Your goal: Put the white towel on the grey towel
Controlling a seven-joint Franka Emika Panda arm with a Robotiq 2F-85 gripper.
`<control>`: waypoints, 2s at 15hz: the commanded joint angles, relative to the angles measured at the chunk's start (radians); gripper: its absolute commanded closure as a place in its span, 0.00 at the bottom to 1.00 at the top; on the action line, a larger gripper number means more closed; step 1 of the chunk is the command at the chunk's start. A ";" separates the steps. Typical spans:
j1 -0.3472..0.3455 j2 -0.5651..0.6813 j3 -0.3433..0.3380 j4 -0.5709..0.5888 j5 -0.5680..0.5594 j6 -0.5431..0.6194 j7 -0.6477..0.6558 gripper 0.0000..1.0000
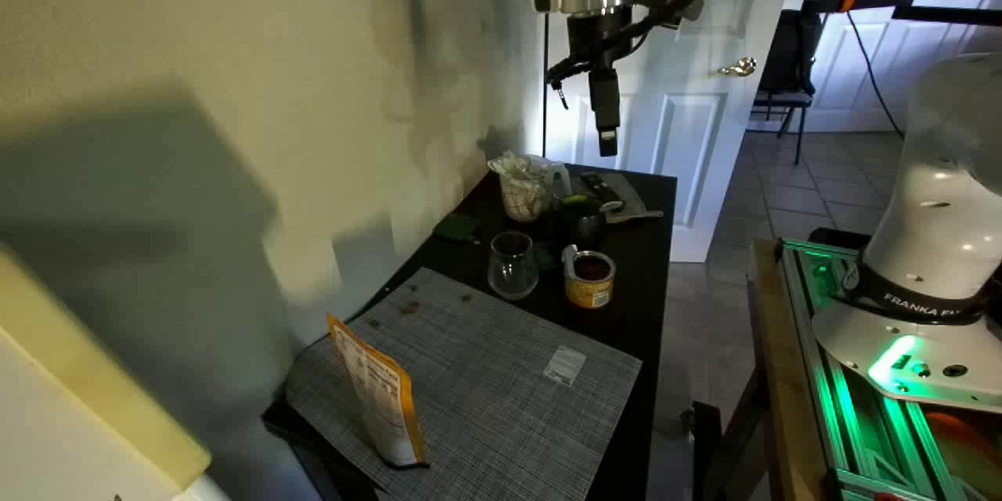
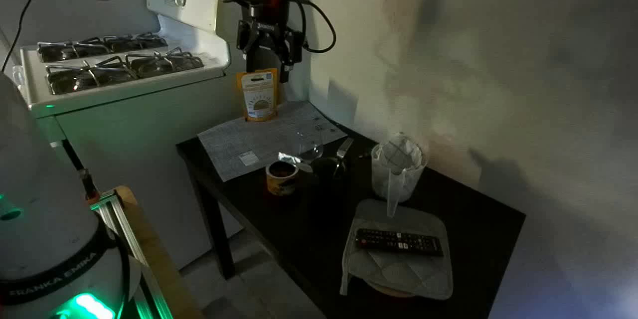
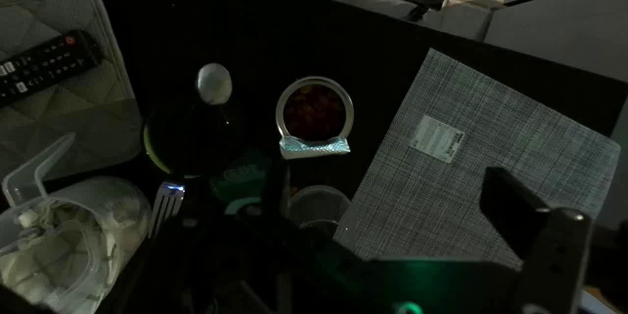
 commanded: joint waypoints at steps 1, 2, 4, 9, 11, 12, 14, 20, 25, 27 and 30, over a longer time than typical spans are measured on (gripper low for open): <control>-0.006 0.000 0.006 0.001 0.002 -0.002 -0.001 0.00; -0.006 0.000 0.006 0.001 0.002 -0.002 -0.001 0.00; -0.006 0.000 0.006 0.001 0.002 -0.002 -0.001 0.00; -0.006 0.000 0.006 0.001 0.002 -0.002 -0.001 0.00; -0.006 0.000 0.006 0.001 0.002 -0.002 -0.001 0.00; -0.006 0.000 0.006 0.001 0.002 -0.002 -0.001 0.00; -0.006 0.000 0.006 0.001 0.002 -0.002 -0.001 0.00; -0.043 0.034 -0.020 -0.010 -0.032 0.018 -0.007 0.00; -0.094 0.120 -0.057 -0.012 -0.070 0.009 -0.011 0.00; -0.114 0.166 -0.080 -0.008 -0.044 -0.001 -0.011 0.00; -0.119 0.167 -0.081 -0.008 -0.039 0.000 -0.013 0.00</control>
